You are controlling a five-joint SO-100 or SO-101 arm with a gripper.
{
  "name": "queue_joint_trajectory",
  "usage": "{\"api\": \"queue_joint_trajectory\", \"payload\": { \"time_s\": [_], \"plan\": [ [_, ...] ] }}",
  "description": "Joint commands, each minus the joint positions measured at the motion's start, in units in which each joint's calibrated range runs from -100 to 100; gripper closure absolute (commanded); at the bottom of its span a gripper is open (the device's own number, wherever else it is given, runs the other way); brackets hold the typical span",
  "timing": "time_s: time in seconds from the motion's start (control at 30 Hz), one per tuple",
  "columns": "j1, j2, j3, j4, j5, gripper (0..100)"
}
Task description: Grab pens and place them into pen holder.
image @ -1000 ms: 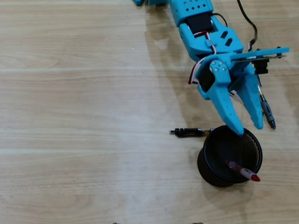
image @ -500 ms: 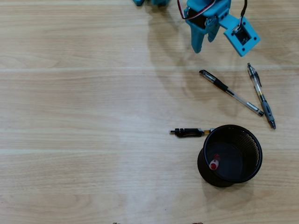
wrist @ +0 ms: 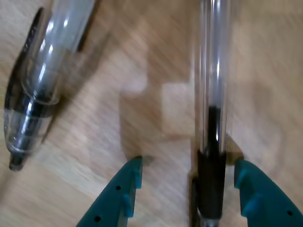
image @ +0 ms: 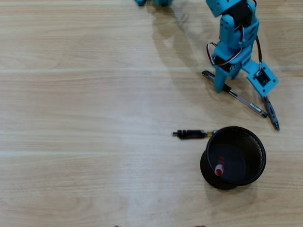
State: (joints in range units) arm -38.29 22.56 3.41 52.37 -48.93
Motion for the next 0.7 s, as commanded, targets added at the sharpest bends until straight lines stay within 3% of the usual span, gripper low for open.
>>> {"api": "queue_joint_trajectory", "payload": {
  "time_s": [0.0, 0.1, 0.27, 0.47, 0.67],
  "plan": [
    [1.1, 3.6, -5.3, -1.1, 1.5, 78],
    [1.4, 5.8, -5.5, -1.1, 1.2, 81],
    [2.1, 6.4, -5.7, -1.1, 0.8, 99],
    [2.4, 5.1, -5.8, -0.7, -2.4, 98],
    [2.5, -10.8, -5.9, -3.2, -2.3, 98]
  ]
}}
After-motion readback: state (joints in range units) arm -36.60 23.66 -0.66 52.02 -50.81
